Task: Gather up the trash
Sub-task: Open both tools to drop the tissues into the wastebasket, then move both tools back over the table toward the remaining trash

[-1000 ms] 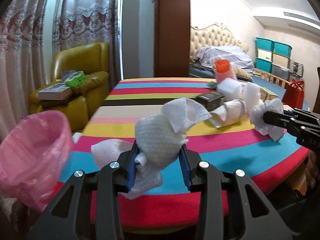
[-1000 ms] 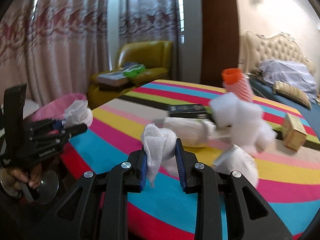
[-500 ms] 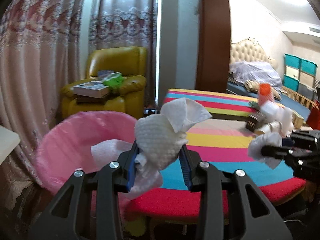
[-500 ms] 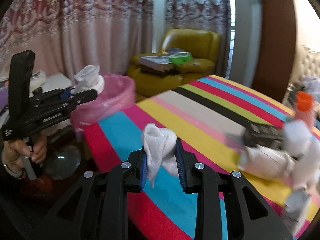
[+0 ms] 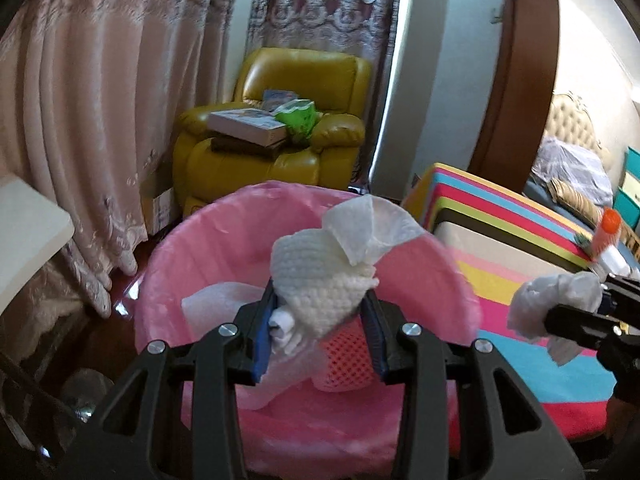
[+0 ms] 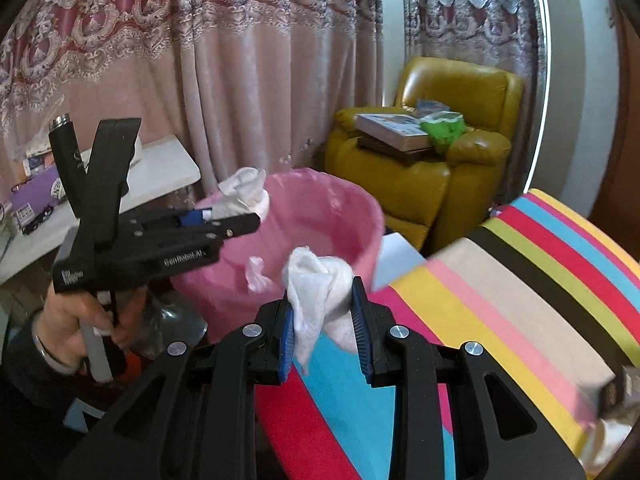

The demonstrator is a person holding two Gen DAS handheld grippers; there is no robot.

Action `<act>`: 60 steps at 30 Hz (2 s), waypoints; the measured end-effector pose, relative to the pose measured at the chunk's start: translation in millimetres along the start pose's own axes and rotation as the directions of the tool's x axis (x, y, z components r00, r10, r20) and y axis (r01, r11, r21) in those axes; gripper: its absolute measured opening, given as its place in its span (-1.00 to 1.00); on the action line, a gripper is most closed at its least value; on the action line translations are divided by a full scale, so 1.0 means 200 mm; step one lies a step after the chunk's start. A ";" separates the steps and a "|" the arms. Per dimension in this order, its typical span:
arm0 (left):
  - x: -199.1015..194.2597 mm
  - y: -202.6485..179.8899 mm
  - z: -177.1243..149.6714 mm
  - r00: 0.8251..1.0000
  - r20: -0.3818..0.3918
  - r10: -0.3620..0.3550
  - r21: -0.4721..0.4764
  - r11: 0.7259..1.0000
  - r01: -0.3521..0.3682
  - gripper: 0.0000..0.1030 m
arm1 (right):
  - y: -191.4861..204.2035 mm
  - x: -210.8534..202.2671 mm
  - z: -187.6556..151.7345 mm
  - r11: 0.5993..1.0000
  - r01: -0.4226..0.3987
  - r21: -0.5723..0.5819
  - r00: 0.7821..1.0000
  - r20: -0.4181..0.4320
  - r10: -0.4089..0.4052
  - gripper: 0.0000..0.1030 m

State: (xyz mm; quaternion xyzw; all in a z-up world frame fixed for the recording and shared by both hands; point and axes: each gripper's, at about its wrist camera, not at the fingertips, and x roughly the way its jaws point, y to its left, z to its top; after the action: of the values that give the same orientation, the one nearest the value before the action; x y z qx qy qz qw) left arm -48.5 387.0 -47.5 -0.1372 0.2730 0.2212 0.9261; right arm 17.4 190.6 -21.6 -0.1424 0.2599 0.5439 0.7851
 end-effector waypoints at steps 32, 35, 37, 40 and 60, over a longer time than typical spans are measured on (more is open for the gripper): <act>-0.19 -0.62 -0.19 0.981 0.039 -0.190 0.089 0.978 0.186 0.90 | -0.45 -0.56 -0.36 0.923 0.312 0.226 0.939 0.074 -0.336 0.35; -0.16 -0.86 -0.23 0.965 0.002 -0.263 0.180 0.949 0.259 0.91 | -0.54 -0.73 -0.46 0.883 0.385 0.269 0.908 0.060 -0.414 0.36; -0.13 -1.01 -0.25 0.953 -0.022 -0.301 0.235 0.925 0.298 0.91 | -0.60 -0.84 -0.53 0.850 0.437 0.293 0.882 0.047 -0.469 0.37; -0.10 -1.21 -0.29 0.932 -0.063 -0.357 0.285 0.888 0.359 0.91 | -0.72 -1.03 -0.68 0.795 0.485 0.364 0.849 0.020 -0.528 0.50; 0.07 -1.79 -0.38 0.869 -0.228 -0.439 0.372 0.786 0.494 0.91 | -0.92 -1.13 -1.05 0.658 0.597 0.459 0.781 -0.147 -0.607 0.28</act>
State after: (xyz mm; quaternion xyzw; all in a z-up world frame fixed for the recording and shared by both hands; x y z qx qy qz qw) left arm 102.7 54.3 -69.3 -0.0127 0.3308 -0.0881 0.9395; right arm 73.7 -159.2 -77.8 -0.0152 0.3174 0.1722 0.9324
